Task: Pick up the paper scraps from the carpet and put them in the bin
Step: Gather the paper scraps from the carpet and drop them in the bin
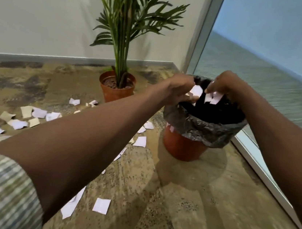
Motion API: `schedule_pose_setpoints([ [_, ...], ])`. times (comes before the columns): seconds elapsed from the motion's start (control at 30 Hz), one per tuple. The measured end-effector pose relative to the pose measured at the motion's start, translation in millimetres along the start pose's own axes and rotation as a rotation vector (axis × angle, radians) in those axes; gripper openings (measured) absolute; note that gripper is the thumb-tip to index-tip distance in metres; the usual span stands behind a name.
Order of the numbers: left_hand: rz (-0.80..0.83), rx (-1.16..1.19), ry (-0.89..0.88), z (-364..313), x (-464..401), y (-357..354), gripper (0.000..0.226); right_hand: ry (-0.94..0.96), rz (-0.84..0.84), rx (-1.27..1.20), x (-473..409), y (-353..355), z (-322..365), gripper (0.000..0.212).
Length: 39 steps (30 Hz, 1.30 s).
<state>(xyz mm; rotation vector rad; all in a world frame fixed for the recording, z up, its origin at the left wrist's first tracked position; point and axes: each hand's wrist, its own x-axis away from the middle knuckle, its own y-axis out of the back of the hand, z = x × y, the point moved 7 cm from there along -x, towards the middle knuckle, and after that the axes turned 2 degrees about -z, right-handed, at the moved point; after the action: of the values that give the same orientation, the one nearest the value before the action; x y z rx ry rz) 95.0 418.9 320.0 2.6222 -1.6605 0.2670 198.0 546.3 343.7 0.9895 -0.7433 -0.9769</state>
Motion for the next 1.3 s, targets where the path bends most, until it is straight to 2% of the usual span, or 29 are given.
schedule_pose_setpoints([
  [0.07,0.058,0.010,0.006,-0.1,2.3,-10.3,0.023,-0.067,0.017,-0.058,2.1,-4.4,-11.9,0.032],
  [0.17,0.096,0.152,0.031,6.4,-1.4,-13.8,0.030,-0.078,-0.082,-0.158,-0.6,0.3,-18.4,0.032],
  [0.23,0.055,0.227,0.001,6.9,0.2,-0.9,0.027,-0.044,-0.123,-0.112,-1.5,2.3,-13.2,0.034],
  [0.33,-0.025,0.273,0.007,17.7,2.2,27.7,0.027,-0.024,-0.098,-0.127,-2.3,-3.8,-1.3,0.038],
  [0.43,-0.135,0.259,0.035,39.6,9.5,67.9,0.029,-0.003,-0.147,0.001,-1.2,-10.3,16.4,0.045],
  [0.53,-0.237,0.196,0.045,63.4,33.0,117.9,0.016,0.117,-0.317,-0.068,1.2,-14.0,46.9,0.035],
  [0.63,-0.273,0.030,0.056,100.0,62.3,172.6,0.013,0.416,-0.365,-0.147,20.7,-34.4,99.8,0.019],
  [0.7,-0.337,-0.173,0.094,135.3,86.6,212.5,0.013,0.605,-0.200,-0.199,43.5,-70.1,136.1,0.007],
  [0.73,-0.364,-0.271,0.132,155.6,100.1,230.4,0.012,0.680,-0.045,-0.217,57.0,-97.3,151.9,0.003],
  [0.8,-0.386,-0.526,0.209,197.8,127.8,259.6,0.014,0.784,0.272,-0.148,87.6,-164.2,172.0,0.010],
  [0.87,-0.309,-0.838,0.293,237.5,153.8,275.1,0.035,0.821,0.492,0.010,117.4,-234.7,172.5,0.026],
  [0.97,-0.176,-1.138,0.349,285.3,186.4,280.0,0.075,0.829,0.730,0.211,160.6,-322.6,149.5,0.044],
  [1.1,-0.145,-1.372,0.348,321.1,208.1,278.8,0.114,1.011,0.852,0.402,208.7,-390.9,126.6,0.065],
  [1.17,-0.167,-1.431,0.386,332.0,215.4,276.6,0.123,1.093,0.895,0.497,227.9,-414.7,117.0,0.077],
  [1.23,-0.143,-1.478,0.391,343.9,221.1,271.6,0.118,1.142,0.907,0.516,237.9,-429.2,110.8,0.073],
  [1.3,-0.099,-1.508,0.381,353.7,224.7,267.4,0.102,1.178,0.904,0.462,240.2,-435.0,111.0,0.058],
])
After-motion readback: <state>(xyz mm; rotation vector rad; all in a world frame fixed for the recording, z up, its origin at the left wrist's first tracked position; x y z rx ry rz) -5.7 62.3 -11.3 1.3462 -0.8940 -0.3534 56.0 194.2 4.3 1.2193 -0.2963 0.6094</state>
